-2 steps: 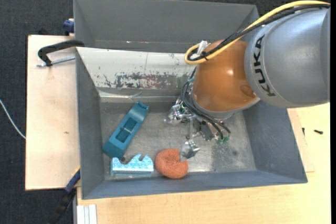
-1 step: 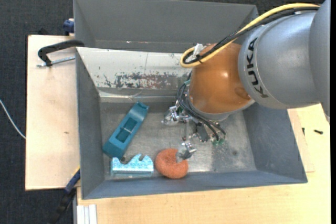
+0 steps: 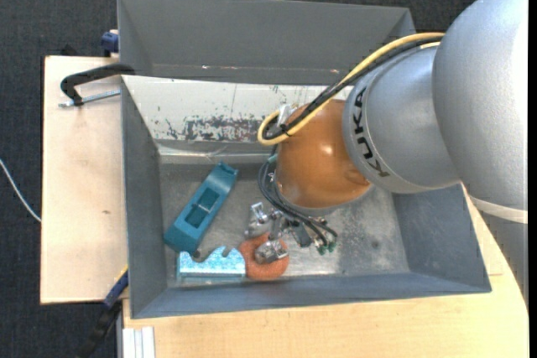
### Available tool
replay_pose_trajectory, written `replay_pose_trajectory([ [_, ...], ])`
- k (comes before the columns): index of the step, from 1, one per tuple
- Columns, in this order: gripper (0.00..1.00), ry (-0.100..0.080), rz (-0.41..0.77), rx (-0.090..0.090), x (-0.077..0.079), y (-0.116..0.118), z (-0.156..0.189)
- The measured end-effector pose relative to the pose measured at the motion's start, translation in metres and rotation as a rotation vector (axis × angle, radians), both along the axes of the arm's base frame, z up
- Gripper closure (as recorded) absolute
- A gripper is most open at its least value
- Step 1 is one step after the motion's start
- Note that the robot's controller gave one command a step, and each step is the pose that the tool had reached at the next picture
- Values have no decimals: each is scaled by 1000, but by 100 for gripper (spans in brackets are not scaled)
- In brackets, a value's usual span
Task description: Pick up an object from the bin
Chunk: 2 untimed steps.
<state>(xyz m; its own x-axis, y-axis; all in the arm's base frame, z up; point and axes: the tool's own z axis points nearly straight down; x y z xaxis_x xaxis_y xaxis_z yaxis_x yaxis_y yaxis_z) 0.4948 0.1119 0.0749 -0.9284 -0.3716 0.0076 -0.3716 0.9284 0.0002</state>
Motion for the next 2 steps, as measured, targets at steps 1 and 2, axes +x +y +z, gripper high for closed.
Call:
replay_pose_trajectory([
  [1,100,0,0,0,0,0,0],
  [2,100,-13,-62,5,8,-2,137],
])
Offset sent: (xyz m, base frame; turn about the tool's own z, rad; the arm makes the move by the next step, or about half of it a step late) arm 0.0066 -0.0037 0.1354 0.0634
